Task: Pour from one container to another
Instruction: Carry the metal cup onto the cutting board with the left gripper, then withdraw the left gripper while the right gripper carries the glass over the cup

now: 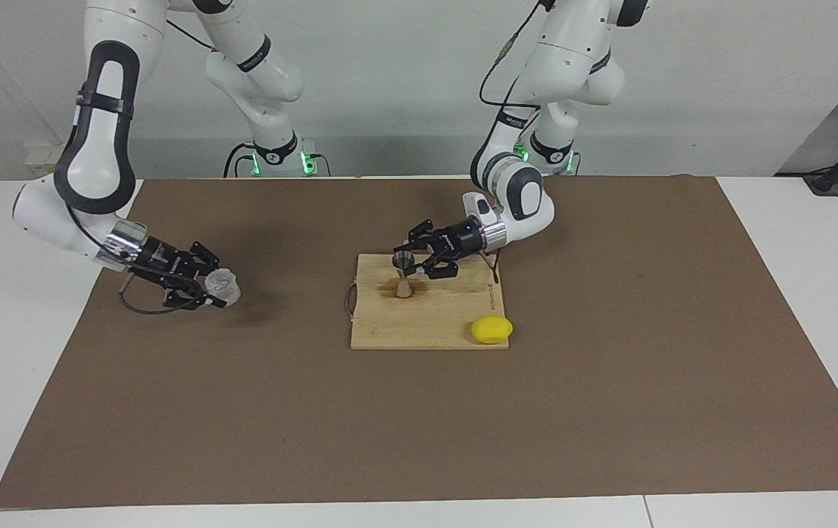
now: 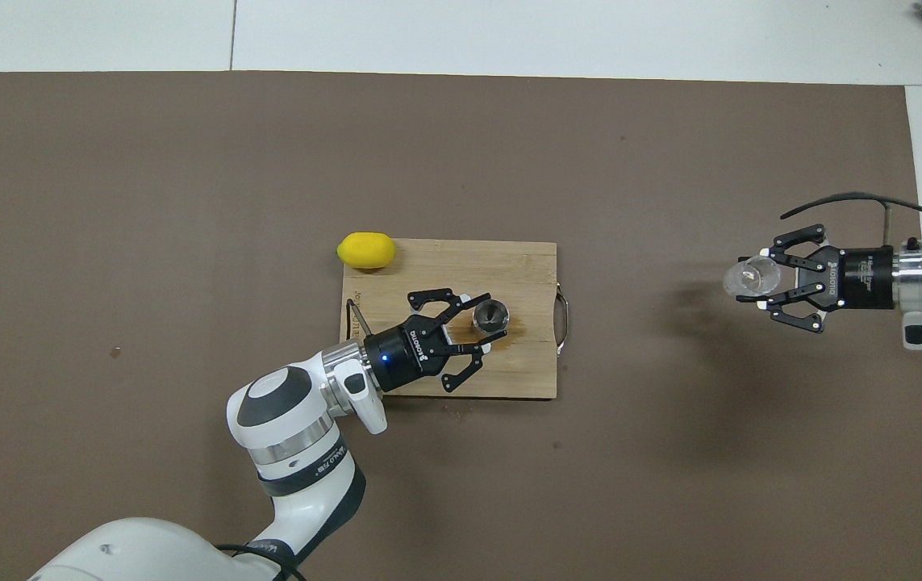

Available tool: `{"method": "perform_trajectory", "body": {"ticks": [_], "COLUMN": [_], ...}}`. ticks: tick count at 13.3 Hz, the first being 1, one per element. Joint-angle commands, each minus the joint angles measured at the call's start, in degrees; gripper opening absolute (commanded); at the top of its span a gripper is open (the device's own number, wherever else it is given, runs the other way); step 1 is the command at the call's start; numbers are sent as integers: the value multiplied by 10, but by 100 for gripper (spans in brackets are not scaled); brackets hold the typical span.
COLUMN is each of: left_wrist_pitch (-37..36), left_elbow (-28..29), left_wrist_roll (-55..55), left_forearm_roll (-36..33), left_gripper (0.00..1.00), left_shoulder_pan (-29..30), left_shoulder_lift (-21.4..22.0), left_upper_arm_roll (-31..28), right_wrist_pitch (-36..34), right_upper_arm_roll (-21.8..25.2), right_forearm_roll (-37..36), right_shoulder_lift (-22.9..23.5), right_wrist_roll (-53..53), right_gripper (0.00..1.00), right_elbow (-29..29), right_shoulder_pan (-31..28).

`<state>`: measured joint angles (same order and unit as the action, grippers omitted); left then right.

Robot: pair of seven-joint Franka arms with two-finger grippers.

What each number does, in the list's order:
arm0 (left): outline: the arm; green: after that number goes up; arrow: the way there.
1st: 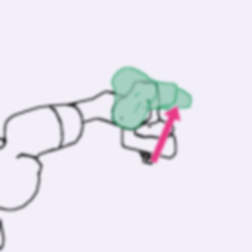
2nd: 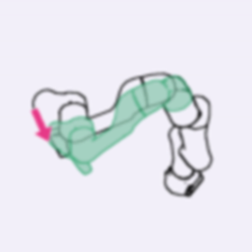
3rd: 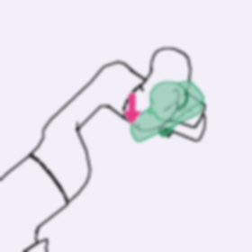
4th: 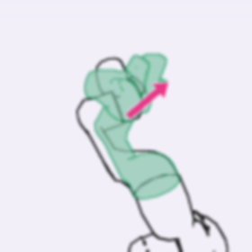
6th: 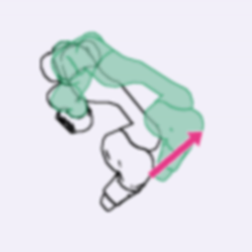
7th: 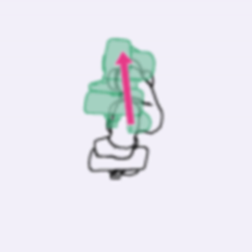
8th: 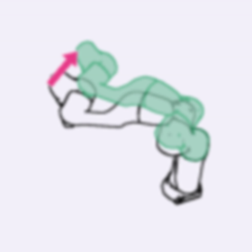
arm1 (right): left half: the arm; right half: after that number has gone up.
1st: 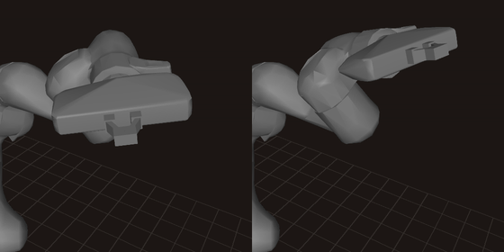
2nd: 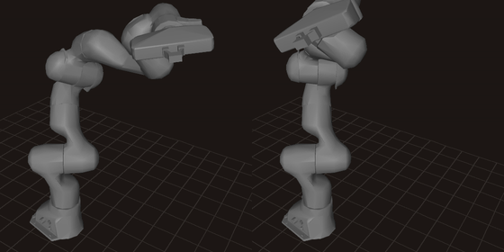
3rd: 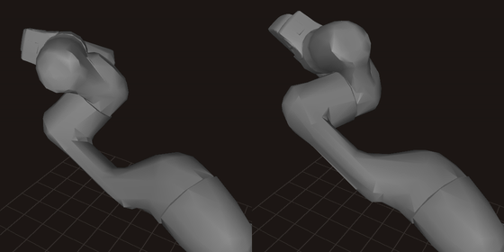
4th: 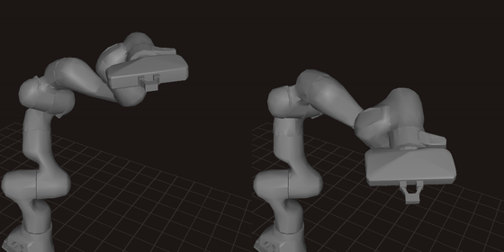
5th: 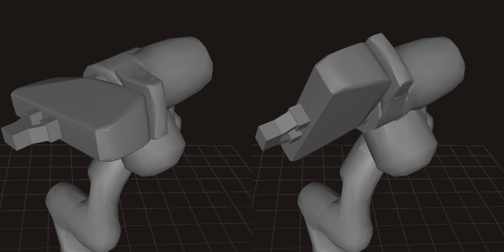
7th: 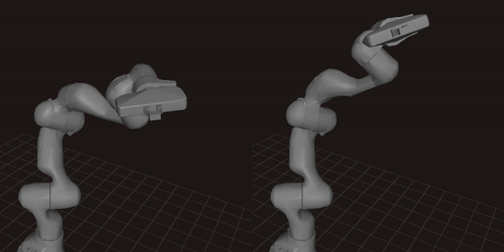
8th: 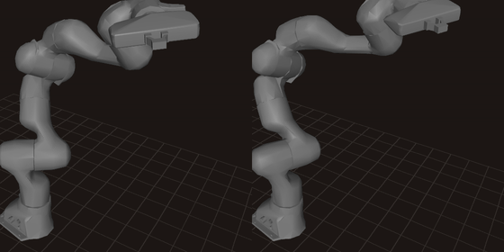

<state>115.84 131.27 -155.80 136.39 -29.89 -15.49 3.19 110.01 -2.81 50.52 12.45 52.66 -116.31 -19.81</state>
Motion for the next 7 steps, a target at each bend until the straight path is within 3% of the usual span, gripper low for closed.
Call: {"method": "perform_trajectory", "body": {"ticks": [1, 4, 5, 6, 7], "left_wrist_pitch": [3, -22, -23, -24, -33], "left_elbow": [-8, -5, -4, -2, 4], "left_wrist_roll": [-36, -37, -36, -35, -36], "left_forearm_roll": [19, 19, 19, 18, 17], "left_gripper": [0, 0, 34, 99, 100], "left_shoulder_pan": [-11, -11, -10, -7, -4], "left_shoulder_lift": [-9, -21, -21, -21, -19], "left_upper_arm_roll": [-5, -6, -6, -6, -6], "right_wrist_pitch": [-12, -13, -13, -13, -13], "right_upper_arm_roll": [-3, -3, -3, -3, -3], "right_forearm_roll": [-14, -14, -14, -14, -14], "right_shoulder_lift": [-8, -9, -10, -14, -15], "right_wrist_roll": [20, 21, 22, 24, 26], "right_gripper": [5, 5, 5, 5, 5], "right_elbow": [8, 8, 8, 7, 7], "right_shoulder_pan": [1, 2, 2, 3, 4]}}
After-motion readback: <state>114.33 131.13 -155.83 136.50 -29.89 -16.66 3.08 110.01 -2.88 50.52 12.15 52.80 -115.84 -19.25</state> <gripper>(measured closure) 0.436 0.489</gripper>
